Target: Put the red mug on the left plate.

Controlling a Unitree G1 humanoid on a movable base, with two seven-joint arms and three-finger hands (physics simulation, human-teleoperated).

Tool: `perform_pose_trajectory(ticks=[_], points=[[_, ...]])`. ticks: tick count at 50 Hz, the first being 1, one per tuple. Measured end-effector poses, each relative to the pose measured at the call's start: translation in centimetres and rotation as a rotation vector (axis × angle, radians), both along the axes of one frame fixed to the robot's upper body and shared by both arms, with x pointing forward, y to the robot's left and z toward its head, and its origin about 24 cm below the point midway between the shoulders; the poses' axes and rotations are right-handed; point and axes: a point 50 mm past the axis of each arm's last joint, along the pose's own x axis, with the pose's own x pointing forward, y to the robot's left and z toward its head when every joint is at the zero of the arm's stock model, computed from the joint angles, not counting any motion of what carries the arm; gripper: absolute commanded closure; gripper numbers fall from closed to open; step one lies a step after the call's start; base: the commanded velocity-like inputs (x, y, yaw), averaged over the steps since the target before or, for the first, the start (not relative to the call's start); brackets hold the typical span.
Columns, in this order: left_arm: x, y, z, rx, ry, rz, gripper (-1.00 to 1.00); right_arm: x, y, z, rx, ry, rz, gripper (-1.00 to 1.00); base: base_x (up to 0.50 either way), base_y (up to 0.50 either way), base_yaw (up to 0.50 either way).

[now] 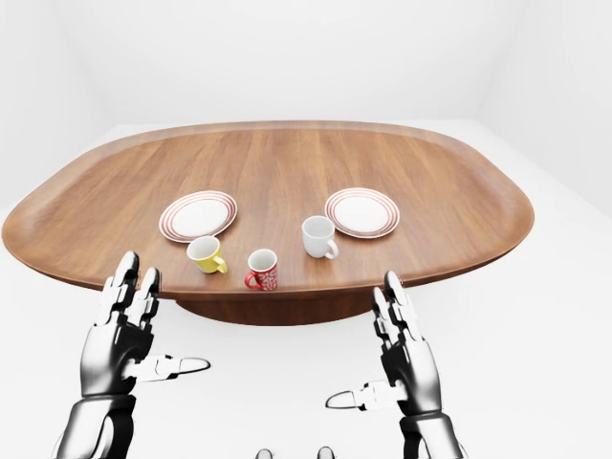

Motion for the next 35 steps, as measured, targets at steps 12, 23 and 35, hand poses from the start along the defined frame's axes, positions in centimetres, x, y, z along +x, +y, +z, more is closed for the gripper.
perform_pose_trajectory(ticks=[12, 23, 35], points=[[0.11, -0.07, -0.01, 0.013, 0.004, -0.008, -1.00, 0.25, 0.25, 0.02, -0.009, 0.000, -0.007, -1.00, 0.00, 0.50, 0.00], [0.19, -0.16, -0.05, 0.020, 0.007, -0.014, -1.00, 0.33, 0.46, -0.11, -0.024, 0.011, -0.010, -1.00, 0.03, 0.50, 0.00], [0.27, -0.25, -0.06, 0.024, 0.009, -0.020, -1.00, 0.60, 0.55, 0.12, -0.042, 0.002, -0.015, -1.00, 0.04, 0.50, 0.00]])
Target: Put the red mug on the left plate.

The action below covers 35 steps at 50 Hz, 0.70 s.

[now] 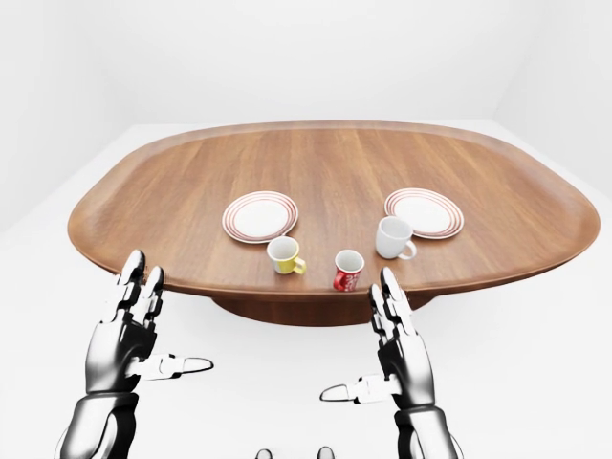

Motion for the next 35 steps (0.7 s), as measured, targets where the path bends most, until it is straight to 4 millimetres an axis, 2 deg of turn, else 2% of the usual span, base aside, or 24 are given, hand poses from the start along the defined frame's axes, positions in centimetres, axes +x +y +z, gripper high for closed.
perform_pose_trajectory(ticks=[24, 35], points=[[0.0, -0.2, 0.0, 0.005, -0.001, -0.010, -1.00, 0.6, 0.0, 1.3, -0.016, -0.063, -0.001, -1.00, 0.04, 0.50, 0.00], [0.0, -0.3, 0.0, 0.011, 0.000, -0.012, -1.00, 0.5, -0.3, 0.9, 0.003, -0.051, -0.016, -1.00, 0.01, 0.04, 0.00]])
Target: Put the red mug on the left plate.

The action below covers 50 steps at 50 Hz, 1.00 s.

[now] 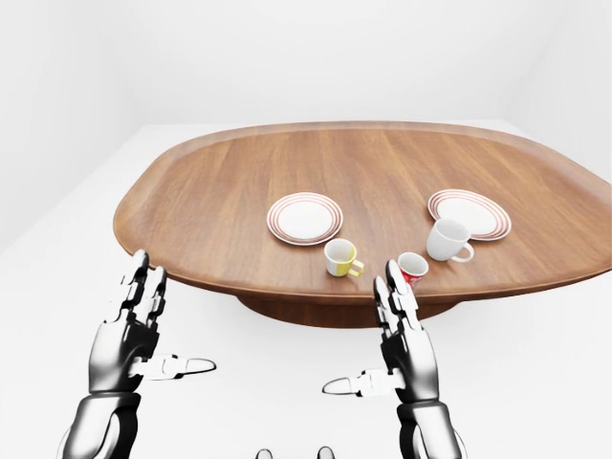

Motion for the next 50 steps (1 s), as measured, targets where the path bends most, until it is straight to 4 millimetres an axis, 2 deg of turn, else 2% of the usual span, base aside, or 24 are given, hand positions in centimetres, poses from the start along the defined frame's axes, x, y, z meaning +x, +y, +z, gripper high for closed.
perform_pose_trajectory(ticks=[5, 33, 50], points=[[0.0, -0.1, 0.0, 0.001, 0.000, -0.002, -1.00, -0.1, 0.0, -0.3, 0.002, 0.014, 0.006, -1.00, 0.06, 0.01, 0.00], [0.2, -0.4, -0.1, 0.006, 0.002, -0.014, -1.00, -0.3, 0.5, -1.3, 0.001, 0.064, 0.034, -1.00, 0.50, 0.17, 0.00], [0.2, -0.4, 0.0, 0.007, 0.002, -0.016, -1.00, -0.6, 0.9, -1.4, 0.023, 0.064, 0.092, -1.00, 0.50, 0.00, 0.00]])
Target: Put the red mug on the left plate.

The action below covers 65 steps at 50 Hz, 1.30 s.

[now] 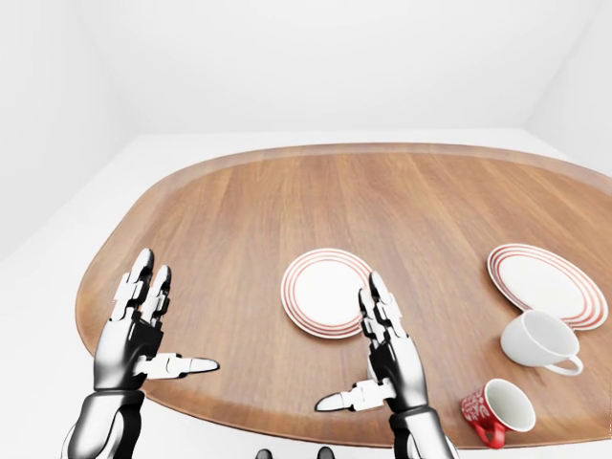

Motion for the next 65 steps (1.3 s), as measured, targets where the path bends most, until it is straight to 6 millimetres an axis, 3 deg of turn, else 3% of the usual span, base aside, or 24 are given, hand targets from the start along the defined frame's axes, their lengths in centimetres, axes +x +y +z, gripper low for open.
perform_pose_trajectory(ticks=[29, 50, 57, 65], points=[[0.0, -0.1, 0.0, 0.002, -0.001, -0.003, -1.00, -0.1, 0.4, -0.3, -0.026, 0.019, 0.014, -1.00, 0.50, -0.03, 0.00], [0.1, -0.1, 0.0, 0.002, 0.000, -0.002, -1.00, 0.5, 0.5, 1.2, -0.059, -0.050, 0.011, -1.00, 0.49, -0.08, 0.00], [0.0, 0.0, 0.0, 0.001, 0.000, -0.001, -1.00, 0.8, -0.1, 1.5, -0.087, -0.058, -0.061, -1.00, 0.00, 0.00, 0.00], [0.0, -0.1, 0.0, 0.002, 0.001, 0.001, -1.00, 1.4, -1.2, 0.9, -0.260, -0.019, -0.253, -1.00, 0.00, 0.00, 0.00]])
